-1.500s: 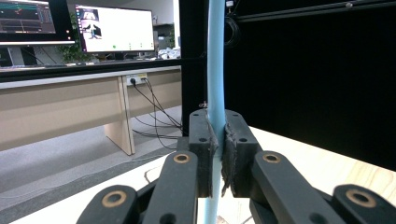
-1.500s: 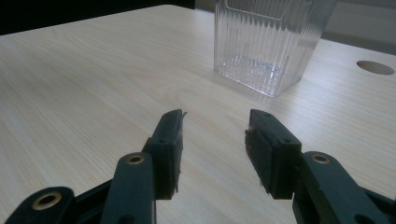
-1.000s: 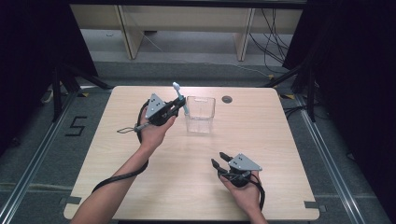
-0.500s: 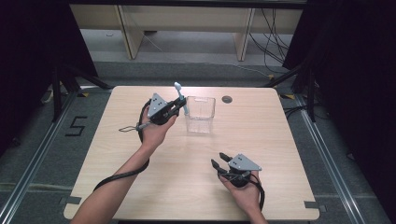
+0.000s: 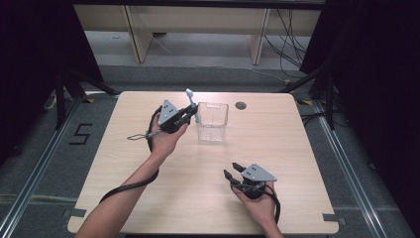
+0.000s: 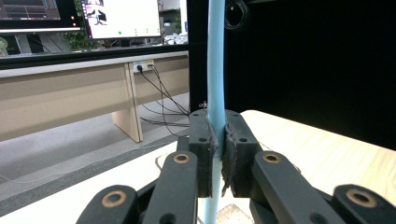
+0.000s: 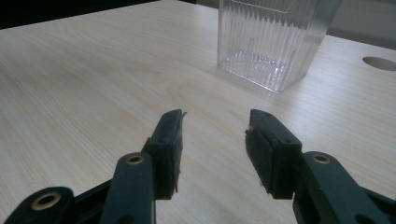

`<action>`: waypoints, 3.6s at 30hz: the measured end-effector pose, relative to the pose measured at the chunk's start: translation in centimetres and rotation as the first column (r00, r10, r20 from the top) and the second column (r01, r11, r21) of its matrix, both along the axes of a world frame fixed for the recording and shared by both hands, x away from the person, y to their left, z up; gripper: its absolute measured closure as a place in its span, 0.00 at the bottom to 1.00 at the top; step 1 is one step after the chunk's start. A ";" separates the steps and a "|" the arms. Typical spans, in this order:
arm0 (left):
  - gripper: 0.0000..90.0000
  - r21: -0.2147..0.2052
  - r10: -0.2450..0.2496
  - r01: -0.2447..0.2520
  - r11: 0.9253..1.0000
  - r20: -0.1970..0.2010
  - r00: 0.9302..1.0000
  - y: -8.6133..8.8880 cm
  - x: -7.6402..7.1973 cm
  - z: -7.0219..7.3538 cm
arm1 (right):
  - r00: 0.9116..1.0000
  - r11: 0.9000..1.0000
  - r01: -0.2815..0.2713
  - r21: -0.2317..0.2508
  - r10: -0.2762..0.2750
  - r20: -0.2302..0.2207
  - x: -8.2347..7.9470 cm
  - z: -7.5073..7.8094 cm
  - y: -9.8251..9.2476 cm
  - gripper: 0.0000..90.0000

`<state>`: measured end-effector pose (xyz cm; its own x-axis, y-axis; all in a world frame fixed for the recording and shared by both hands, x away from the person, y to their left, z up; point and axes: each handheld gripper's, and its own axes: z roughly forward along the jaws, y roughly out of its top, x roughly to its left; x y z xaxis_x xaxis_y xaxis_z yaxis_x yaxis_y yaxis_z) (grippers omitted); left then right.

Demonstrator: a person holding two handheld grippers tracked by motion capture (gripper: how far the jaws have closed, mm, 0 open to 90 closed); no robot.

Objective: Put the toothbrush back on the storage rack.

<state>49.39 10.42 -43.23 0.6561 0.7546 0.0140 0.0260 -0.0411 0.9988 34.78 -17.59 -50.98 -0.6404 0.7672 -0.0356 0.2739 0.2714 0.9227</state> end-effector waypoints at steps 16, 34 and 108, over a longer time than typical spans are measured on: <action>0.92 0.019 0.005 -0.005 1.000 -0.019 1.000 -0.3 0.3 -0.9 | 1.000 1.000 0.000 -0.005 0.000 -0.012 0.0 -0.1 0.0 0.62; 0.92 0.036 0.011 -0.010 0.999 -0.036 0.999 -0.6 0.5 -1.8 | 1.000 1.000 -0.016 0.012 0.017 -0.013 0.1 -0.3 0.1 0.62; 0.81 0.070 0.027 -0.019 0.997 -0.114 0.993 -0.8 1.0 -4.0 | 1.000 0.999 -0.017 -0.032 0.017 -0.014 0.1 -0.4 0.2 0.61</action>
<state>50.38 9.61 -47.26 0.6388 0.7693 -0.0078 0.1420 -0.1080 0.9840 34.88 -17.40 -51.41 -0.6538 0.7549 -0.0507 0.2821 0.3054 0.9095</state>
